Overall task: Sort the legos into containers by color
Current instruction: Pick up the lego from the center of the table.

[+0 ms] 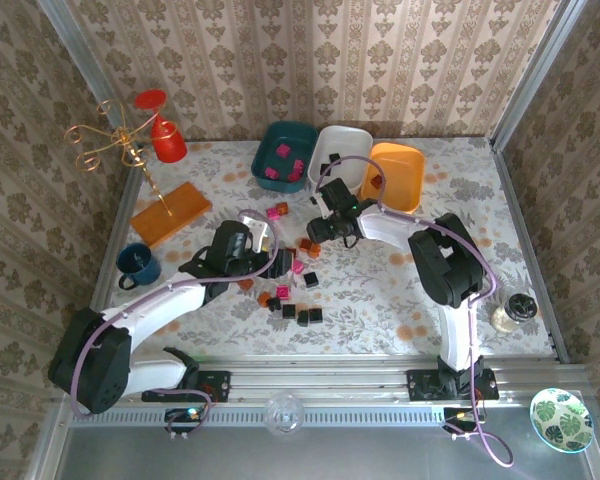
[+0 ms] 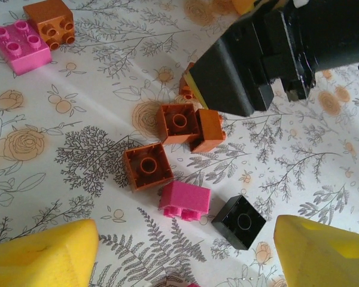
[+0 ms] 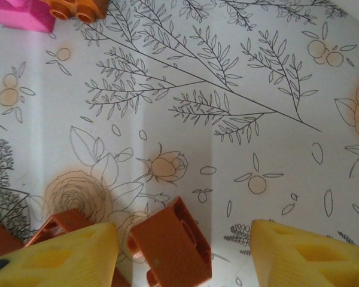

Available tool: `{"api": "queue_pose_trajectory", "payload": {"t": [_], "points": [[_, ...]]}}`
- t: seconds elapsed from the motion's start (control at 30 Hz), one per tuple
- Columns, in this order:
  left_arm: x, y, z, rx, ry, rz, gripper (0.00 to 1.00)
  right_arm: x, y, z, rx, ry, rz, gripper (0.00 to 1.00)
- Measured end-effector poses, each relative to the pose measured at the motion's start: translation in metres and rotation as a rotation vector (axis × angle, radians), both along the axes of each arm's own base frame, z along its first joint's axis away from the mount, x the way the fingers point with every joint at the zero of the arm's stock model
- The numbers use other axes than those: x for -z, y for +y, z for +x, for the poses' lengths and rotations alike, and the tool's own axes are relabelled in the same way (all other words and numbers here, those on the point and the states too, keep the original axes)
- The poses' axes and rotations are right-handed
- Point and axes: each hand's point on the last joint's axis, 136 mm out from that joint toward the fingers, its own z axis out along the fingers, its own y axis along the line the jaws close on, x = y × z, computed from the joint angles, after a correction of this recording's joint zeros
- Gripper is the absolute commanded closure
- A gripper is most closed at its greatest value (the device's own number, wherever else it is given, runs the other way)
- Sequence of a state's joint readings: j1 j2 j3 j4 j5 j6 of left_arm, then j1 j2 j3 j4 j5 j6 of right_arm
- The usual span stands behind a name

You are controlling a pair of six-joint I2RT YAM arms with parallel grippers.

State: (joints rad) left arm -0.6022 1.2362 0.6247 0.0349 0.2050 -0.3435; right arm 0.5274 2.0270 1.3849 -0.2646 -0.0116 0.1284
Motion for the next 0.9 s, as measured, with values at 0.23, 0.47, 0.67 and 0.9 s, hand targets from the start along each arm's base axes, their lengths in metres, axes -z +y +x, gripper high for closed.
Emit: {"api": "queue_pose_trajectory", "payload": {"t": [0.23,0.47,0.67,0.9], "points": [[0.003,0.003,0.000,-0.008,-0.005,0.017,0.21,0.006,-0.011,0.003,0.014,0.029,-0.022,0.47],[0.004,0.003,-0.002,-0.005,-0.006,0.018,0.21,0.010,-0.017,0.003,0.006,0.055,-0.019,0.57],[0.004,0.002,-0.003,-0.002,-0.005,0.017,0.21,0.022,-0.016,0.003,-0.004,0.082,-0.016,0.65],[0.001,-0.003,-0.004,0.019,-0.012,-0.007,0.22,0.008,-0.025,-0.003,0.013,0.067,0.015,0.71]]}}
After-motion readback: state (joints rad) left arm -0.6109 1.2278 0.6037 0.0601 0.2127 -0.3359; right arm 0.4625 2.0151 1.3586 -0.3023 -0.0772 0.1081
